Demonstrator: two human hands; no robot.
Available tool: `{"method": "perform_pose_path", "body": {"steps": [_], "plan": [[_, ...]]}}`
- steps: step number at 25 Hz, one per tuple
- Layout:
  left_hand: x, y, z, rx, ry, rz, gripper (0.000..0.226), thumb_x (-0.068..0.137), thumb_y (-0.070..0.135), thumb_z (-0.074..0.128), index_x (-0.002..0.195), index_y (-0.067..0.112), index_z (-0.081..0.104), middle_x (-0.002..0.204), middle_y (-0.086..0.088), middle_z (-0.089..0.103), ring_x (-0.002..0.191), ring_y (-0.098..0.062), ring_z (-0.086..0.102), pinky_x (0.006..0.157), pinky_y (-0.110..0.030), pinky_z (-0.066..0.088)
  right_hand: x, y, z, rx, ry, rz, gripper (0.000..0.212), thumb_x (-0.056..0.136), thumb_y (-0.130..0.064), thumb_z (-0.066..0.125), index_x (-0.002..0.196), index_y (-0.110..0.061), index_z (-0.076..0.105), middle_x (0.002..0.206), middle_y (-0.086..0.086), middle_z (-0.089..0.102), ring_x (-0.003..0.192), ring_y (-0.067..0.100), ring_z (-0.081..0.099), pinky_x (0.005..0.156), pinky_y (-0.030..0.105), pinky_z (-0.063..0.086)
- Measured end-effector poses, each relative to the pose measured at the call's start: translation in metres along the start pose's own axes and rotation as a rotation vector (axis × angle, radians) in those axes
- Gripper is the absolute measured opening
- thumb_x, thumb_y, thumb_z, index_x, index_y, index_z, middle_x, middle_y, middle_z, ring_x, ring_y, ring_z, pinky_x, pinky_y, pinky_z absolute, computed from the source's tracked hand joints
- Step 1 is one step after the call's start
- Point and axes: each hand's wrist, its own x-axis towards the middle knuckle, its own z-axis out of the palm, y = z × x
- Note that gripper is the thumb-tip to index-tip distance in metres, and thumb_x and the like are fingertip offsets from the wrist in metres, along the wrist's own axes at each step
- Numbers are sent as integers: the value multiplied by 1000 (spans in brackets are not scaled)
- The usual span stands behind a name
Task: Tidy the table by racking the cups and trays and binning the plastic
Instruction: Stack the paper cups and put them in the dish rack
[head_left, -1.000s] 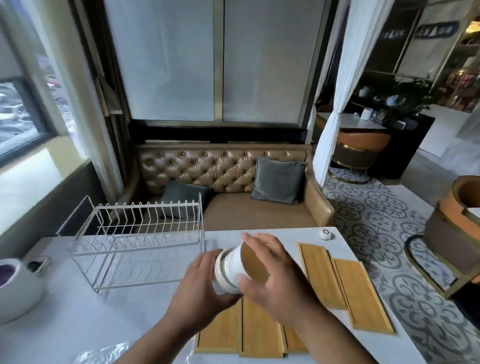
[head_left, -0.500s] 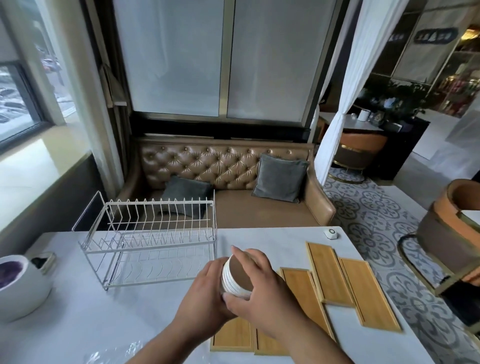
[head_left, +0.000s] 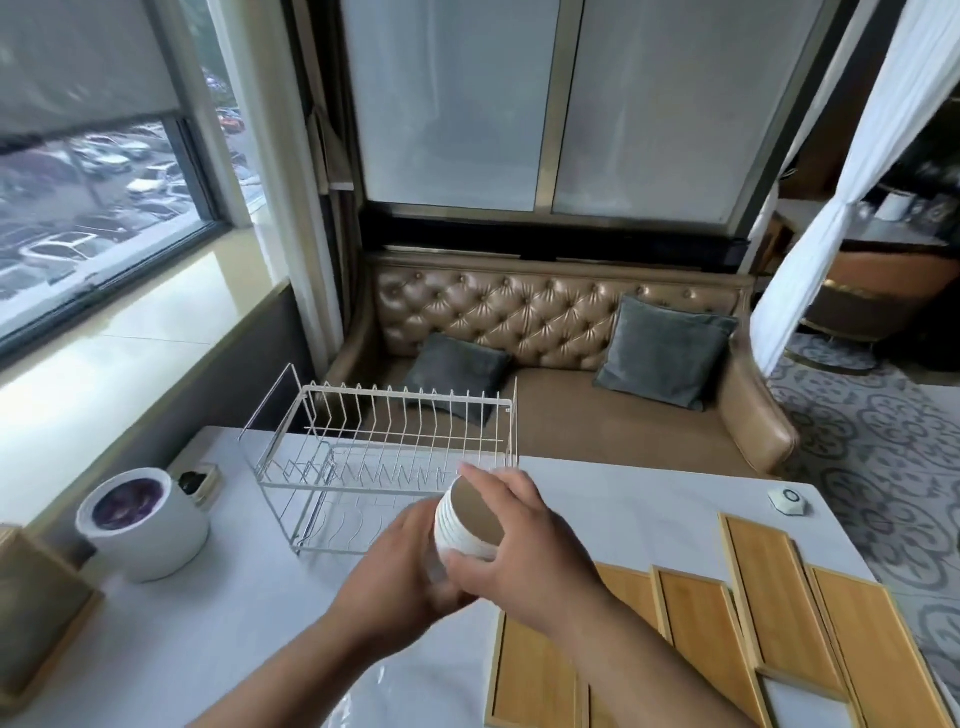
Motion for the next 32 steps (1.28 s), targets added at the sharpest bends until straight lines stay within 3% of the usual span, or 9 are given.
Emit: {"method": "perform_pose_path", "body": {"steps": [2, 5, 8, 13, 20, 27, 32], "plan": [[29, -22, -23, 49, 53, 19, 69, 71, 72, 73, 131, 58, 42, 122, 36, 54, 112, 10, 52, 87, -14, 42, 42, -14, -6, -62, 89, -37, 88, 68, -66, 64, 145, -62, 22, 139, -35, 33, 119, 6, 56, 92, 30, 52], [73, -66, -46, 205, 123, -4, 75, 80, 74, 66, 142, 38, 46, 138, 15, 58, 126, -10, 52, 99, -34, 48, 108, -19, -8, -151, 216, -32, 87, 69, -65, 65, 147, -60, 25, 140, -28, 36, 116, 11, 58, 88, 35, 52], [104, -108, -46, 425, 62, -75, 81, 87, 73, 59, 152, 26, 44, 152, 2, 54, 140, -24, 45, 114, -41, 39, 161, -1, 2, -230, 210, 93, 86, 74, -60, 67, 150, -54, 28, 143, -18, 38, 115, 23, 61, 92, 40, 53], [109, -155, -22, 536, -91, -121, 82, 91, 79, 42, 156, 31, 39, 166, 1, 38, 154, -26, 29, 125, -52, 22, 195, 30, 34, -396, 98, 185, 86, 76, -60, 67, 152, -50, 29, 144, -6, 39, 109, 35, 63, 90, 44, 54], [103, -167, -1, 517, -76, -113, 67, 97, 71, 40, 149, 29, 48, 161, -2, 45, 149, -29, 37, 121, -53, 29, 205, 43, 46, -484, 63, 197, 85, 77, -58, 68, 152, -49, 29, 147, -2, 39, 108, 39, 62, 88, 46, 54], [101, -165, -5, 541, -105, -116, 75, 92, 75, 43, 154, 32, 40, 166, 0, 37, 153, -30, 31, 122, -54, 26, 204, 39, 38, -537, 26, 205, 86, 80, -62, 64, 155, -48, 23, 155, 1, 35, 132, 41, 44, 105, 52, 45], [91, -156, -21, 525, -84, -89, 79, 93, 76, 43, 159, 32, 32, 170, -1, 31, 156, -27, 26, 125, -51, 23, 194, 30, 32, -572, 19, 194, 89, 81, -62, 64, 157, -46, 19, 163, 1, 27, 145, 35, 29, 109, 53, 41]]}}
